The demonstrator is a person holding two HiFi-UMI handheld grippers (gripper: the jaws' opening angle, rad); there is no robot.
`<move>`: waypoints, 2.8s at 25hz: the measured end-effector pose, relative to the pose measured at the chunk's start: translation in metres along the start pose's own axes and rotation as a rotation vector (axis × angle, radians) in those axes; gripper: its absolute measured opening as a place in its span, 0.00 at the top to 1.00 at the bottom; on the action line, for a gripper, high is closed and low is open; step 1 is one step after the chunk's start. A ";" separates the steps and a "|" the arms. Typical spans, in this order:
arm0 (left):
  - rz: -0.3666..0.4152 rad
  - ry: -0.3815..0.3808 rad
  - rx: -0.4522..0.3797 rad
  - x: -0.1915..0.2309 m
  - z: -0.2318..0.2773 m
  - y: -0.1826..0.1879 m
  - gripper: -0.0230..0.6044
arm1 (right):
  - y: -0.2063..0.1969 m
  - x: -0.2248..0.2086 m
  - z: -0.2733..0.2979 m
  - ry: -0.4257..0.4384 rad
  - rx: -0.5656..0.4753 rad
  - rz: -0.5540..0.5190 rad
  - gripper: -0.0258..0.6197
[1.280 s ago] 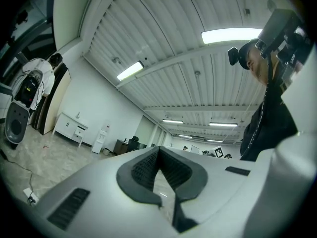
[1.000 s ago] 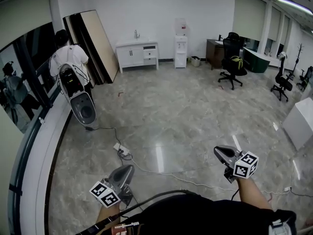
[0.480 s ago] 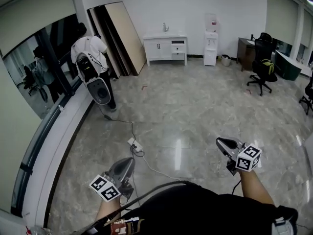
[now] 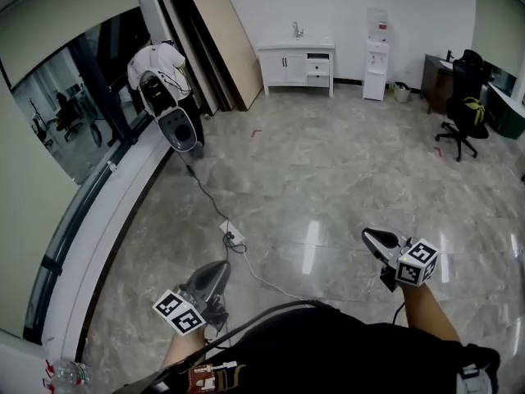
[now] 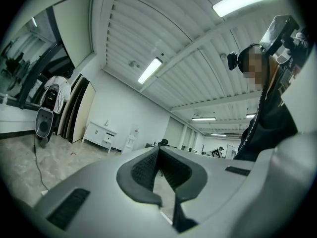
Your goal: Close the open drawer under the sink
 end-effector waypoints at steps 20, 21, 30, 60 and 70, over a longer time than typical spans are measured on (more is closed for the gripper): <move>-0.024 -0.286 -0.037 0.254 0.132 0.036 0.96 | 0.074 -0.049 0.154 -0.272 -0.128 -0.023 0.94; -0.027 -0.291 -0.042 0.269 0.135 0.038 0.96 | 0.076 -0.049 0.166 -0.279 -0.126 -0.024 0.94; -0.053 -0.303 -0.054 0.336 0.166 0.034 0.96 | 0.085 -0.073 0.218 -0.312 -0.106 -0.020 0.94; -0.013 -0.051 -0.035 0.283 0.486 0.026 0.96 | 0.216 -0.447 0.212 -0.067 -0.043 0.026 0.94; -0.053 -0.156 -0.028 0.351 0.563 0.017 0.96 | 0.222 -0.489 0.243 -0.165 -0.041 0.045 0.94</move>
Point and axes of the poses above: the fingertips, and each gripper's own axes: z forward along the fingers, x to its left, y out of its top, the point moved 6 cm from there along -z, backward along the fingers, and after that the axes turned 11 degrees about z, right-handed, at the moved point
